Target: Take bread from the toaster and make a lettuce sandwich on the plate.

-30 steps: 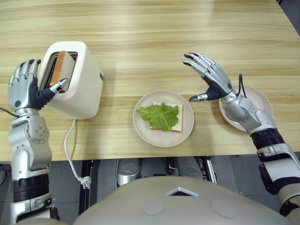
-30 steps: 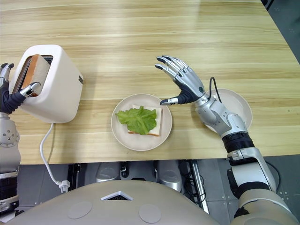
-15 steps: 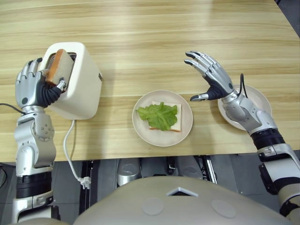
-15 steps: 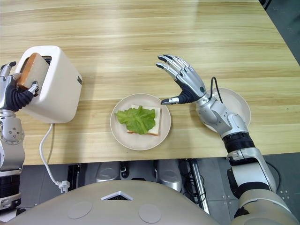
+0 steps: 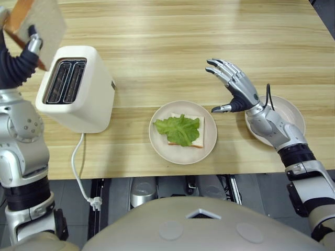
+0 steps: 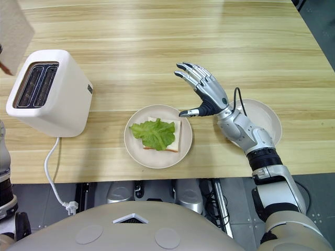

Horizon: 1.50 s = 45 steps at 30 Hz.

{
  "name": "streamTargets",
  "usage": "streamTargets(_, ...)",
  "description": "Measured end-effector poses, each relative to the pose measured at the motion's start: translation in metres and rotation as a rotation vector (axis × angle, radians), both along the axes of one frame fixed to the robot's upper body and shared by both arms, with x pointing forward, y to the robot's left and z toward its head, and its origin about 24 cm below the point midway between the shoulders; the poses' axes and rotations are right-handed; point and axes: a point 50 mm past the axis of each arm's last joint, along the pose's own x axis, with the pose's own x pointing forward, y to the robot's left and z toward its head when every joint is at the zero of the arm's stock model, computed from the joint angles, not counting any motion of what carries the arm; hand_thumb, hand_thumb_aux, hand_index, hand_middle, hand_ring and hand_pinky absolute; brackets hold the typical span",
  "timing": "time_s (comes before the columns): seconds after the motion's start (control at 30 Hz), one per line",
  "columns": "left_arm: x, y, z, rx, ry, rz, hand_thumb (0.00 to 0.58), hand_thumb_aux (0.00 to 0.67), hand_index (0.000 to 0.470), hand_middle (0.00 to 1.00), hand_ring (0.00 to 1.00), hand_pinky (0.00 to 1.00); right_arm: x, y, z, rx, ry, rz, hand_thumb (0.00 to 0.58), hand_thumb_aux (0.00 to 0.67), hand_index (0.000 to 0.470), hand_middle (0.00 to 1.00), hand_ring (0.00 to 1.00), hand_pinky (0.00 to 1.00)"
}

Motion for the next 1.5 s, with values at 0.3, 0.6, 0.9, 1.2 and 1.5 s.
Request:
streamTargets(0.3, 0.036, -0.102, -0.08, -0.357, 0.667, -0.787, 0.58, 0.67, 0.46, 1.0, 1.0, 1.0, -0.014, -0.014, 0.025, 0.165, -0.11, 0.086, 0.0, 0.0, 0.0, 0.0, 0.0, 0.0)
streamTargets(0.6, 0.054, -0.126, -0.159, -0.54, 1.105, -0.923, 0.58, 0.67, 0.46, 1.0, 1.0, 1.0, -0.041, -0.003, 0.027, 0.026, -0.134, 0.267, 0.0, 0.0, 0.0, 0.0, 0.0, 0.0)
streamTargets(0.9, 0.061, -0.147, -0.187, -0.553, 1.258, -0.976, 0.58, 0.67, 0.46, 1.0, 1.0, 1.0, -0.057, 0.02, -0.014, -0.265, 0.07, 0.465, 0.0, 0.0, 0.0, 0.0, 0.0, 0.0)
streamTargets(1.2, 0.063, -0.15, -0.19, -0.576, 1.329, -1.022, 0.58, 0.67, 0.46, 1.0, 1.0, 1.0, -0.064, 0.026, -0.038, -0.397, 0.207, 0.54, 0.0, 0.0, 0.0, 0.0, 0.0, 0.0)
streamTargets(1.5, 0.069, -0.148, -0.198, -0.557, 1.402, -0.985, 0.58, 0.67, 0.46, 1.0, 1.0, 1.0, -0.062, 0.026, -0.051, -0.483, 0.338, 0.529, 0.0, 0.0, 0.0, 0.0, 0.0, 0.0)
